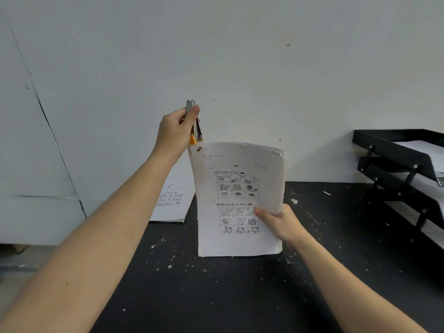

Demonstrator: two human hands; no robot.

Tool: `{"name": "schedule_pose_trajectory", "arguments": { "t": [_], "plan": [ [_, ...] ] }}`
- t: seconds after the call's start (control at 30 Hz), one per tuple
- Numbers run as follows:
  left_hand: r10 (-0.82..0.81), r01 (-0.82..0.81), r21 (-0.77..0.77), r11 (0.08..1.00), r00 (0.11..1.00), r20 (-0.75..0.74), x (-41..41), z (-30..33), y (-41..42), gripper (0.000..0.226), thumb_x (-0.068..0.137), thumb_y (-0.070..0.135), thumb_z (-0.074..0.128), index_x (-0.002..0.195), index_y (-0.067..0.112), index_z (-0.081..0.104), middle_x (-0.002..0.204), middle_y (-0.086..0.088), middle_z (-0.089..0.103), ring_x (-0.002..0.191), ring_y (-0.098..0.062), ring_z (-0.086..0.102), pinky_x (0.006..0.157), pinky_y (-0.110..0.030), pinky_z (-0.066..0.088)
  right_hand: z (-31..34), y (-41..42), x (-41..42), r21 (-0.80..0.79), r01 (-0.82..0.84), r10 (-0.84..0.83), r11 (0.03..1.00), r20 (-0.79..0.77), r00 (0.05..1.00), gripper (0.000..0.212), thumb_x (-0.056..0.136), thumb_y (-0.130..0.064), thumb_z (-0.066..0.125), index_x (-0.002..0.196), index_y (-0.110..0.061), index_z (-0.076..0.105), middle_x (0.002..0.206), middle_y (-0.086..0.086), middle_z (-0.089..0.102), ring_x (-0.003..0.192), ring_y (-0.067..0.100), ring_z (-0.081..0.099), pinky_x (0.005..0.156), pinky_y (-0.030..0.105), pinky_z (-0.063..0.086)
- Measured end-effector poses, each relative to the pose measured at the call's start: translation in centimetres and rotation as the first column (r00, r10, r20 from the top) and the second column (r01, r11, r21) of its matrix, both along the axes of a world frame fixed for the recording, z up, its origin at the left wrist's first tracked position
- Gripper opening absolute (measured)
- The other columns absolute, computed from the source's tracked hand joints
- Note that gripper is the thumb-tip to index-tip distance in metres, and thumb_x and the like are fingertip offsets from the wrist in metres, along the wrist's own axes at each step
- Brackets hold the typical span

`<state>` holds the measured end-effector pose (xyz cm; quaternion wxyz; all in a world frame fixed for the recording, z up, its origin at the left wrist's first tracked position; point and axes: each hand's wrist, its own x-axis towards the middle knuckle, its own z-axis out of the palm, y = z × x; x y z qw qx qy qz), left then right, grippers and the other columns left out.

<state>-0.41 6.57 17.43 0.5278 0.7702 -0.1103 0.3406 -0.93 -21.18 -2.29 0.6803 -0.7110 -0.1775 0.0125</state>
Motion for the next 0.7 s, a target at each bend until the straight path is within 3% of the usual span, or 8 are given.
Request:
{"name": "schedule_pose_trajectory", "arguments": {
  "t": [0.1,0.2,0.4,0.53,0.63,0.7],
  "plan": [
    [-0.013,0.013,-0.005,1.0,1.0,-0.007,0.0,0.4,-0.1,0.085,0.086,0.075,0.057,0.082,-0.01,0.05,0.071,-0.011,0.05,0.064,-0.025,0.046,0.065,-0.038,0.038,-0.1,-0.1,0.1,0.002,-0.004,0.004,1.0,0.001,1.0,0.017,0.099,-0.016,0.069,0.115,-0.016,0.075,0.109,0.0,0.081,0.099,0.018,0.078,0.082,0.032,0.064],
    [0.011,-0.011,0.036,0.999,1.0,0.004,-0.2,0.5,-0.6,0.07,0.095,0.06,0.057,0.073,-0.006,0.045,0.064,-0.008,0.034,0.061,-0.023,0.035,0.062,-0.034,0.029,0.0,0.0,0.0,0.01,-0.008,0.008,1.0,-0.001,1.0,0.016,0.099,-0.015,0.068,0.113,-0.017,0.075,0.107,-0.002,0.081,0.097,0.016,0.078,0.078,0.027,0.063],
    [-0.004,0.001,0.105,0.994,1.0,0.024,-0.2,-0.3,-0.8,0.055,0.096,0.052,0.062,0.069,0.005,0.05,0.065,-0.004,0.034,0.064,-0.018,0.032,0.064,-0.032,0.026,-0.1,-0.1,0.1,0.004,0.001,-0.001,1.0,-0.004,1.0,0.015,0.098,-0.017,0.069,0.112,-0.016,0.076,0.106,0.0,0.081,0.097,0.018,0.078,0.079,0.028,0.063],
    [-0.055,0.054,0.057,0.997,0.998,0.022,-0.8,-0.7,-0.9,0.031,0.097,0.048,0.061,0.095,0.019,0.071,0.069,0.001,0.041,0.066,-0.014,0.038,0.066,-0.03,0.034,-0.1,-0.1,0.2,0.017,-0.001,0.001,1.0,-0.015,1.0,0.016,0.099,-0.017,0.069,0.113,-0.013,0.076,0.106,0.0,0.081,0.097,0.019,0.078,0.078,0.029,0.063],
    [-0.039,0.037,0.044,0.998,0.998,0.043,-0.9,-0.8,-0.7,0.028,0.099,0.047,0.059,0.096,0.02,0.067,0.08,-0.006,0.051,0.065,-0.008,0.044,0.067,-0.027,0.04,-0.2,-0.2,0.2,0.021,0.001,0.0,1.0,-0.015,1.0,0.015,0.098,-0.016,0.069,0.112,-0.014,0.076,0.106,0.001,0.081,0.098,0.02,0.078,0.079,0.03,0.063],
    [-0.021,0.02,0.022,1.0,0.999,0.048,-0.8,-0.8,-0.5,0.037,0.099,0.046,0.059,0.092,0.011,0.067,0.08,-0.007,0.05,0.064,-0.01,0.043,0.064,-0.026,0.04,-0.2,-0.2,0.2,0.03,-0.001,0.002,1.0,-0.017,1.0,0.016,0.098,-0.016,0.069,0.113,-0.013,0.076,0.107,0.002,0.081,0.098,0.021,0.078,0.08,0.031,0.063]
  ]
}}
